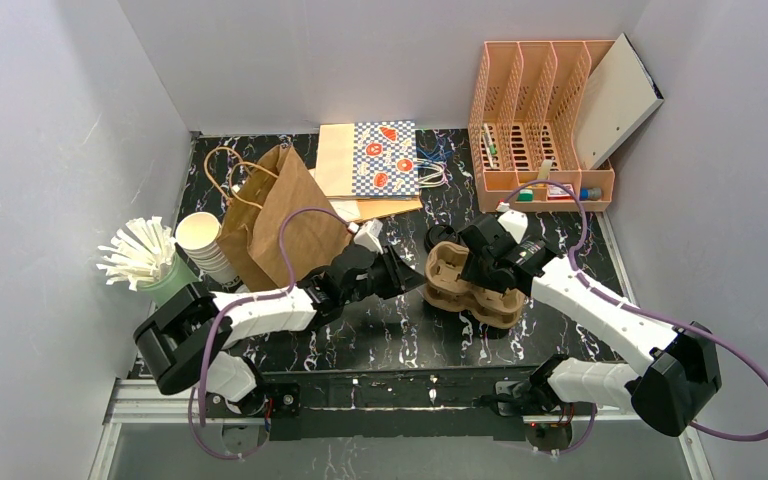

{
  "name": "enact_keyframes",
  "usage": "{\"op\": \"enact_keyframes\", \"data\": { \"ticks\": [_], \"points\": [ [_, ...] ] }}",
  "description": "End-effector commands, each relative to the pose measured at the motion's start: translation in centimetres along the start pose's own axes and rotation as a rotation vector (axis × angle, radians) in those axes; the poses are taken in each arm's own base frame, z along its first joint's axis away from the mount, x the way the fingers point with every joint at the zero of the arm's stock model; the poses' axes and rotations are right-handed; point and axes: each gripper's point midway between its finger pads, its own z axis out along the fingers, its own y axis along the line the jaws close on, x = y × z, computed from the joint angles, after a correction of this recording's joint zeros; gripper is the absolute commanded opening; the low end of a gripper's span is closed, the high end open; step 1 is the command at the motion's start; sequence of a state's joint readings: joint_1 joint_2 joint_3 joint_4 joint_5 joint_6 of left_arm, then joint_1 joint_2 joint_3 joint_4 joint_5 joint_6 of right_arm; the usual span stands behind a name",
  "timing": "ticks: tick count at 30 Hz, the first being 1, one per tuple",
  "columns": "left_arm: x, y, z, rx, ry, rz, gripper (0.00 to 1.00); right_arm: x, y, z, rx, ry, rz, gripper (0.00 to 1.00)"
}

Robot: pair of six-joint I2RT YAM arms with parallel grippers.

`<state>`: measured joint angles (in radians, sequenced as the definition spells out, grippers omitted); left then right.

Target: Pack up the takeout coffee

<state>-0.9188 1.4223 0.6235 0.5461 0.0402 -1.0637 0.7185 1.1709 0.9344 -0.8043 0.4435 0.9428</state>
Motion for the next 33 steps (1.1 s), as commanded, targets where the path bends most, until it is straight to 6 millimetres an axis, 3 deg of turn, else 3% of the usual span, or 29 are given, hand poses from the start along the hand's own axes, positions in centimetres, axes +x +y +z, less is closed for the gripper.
{"op": "enact_keyframes", "data": {
  "ticks": [1,16,20,24,29,33],
  "points": [
    [-1.0,-2.4,0.5,0.066,-0.022,0.002,0.22,-0.9,0.4,-0.4,-0.032,-0.035,0.027,0.48],
    [-0.3,-3.1,1.9,0.097,0.029,0.007,0.27,-0.2,1.1,-0.8,-0.091,0.003,0.023,0.47],
    [-0.2,-3.2,2.2,0.103,0.031,0.009,0.15,-0.1,1.4,-0.9,-0.102,0.015,0.020,0.48],
    [-0.2,-1.7,2.4,0.052,0.015,0.010,0.02,-0.4,1.5,-1.4,-0.113,0.010,0.028,0.48],
    [0.3,1.3,3.0,-0.077,0.028,0.049,0.00,-0.9,1.4,-1.8,-0.107,0.000,0.025,0.54],
    [0.7,2.0,3.3,-0.095,0.040,0.054,0.00,-0.5,1.3,-1.6,-0.101,0.018,0.019,0.54]
  ]
}}
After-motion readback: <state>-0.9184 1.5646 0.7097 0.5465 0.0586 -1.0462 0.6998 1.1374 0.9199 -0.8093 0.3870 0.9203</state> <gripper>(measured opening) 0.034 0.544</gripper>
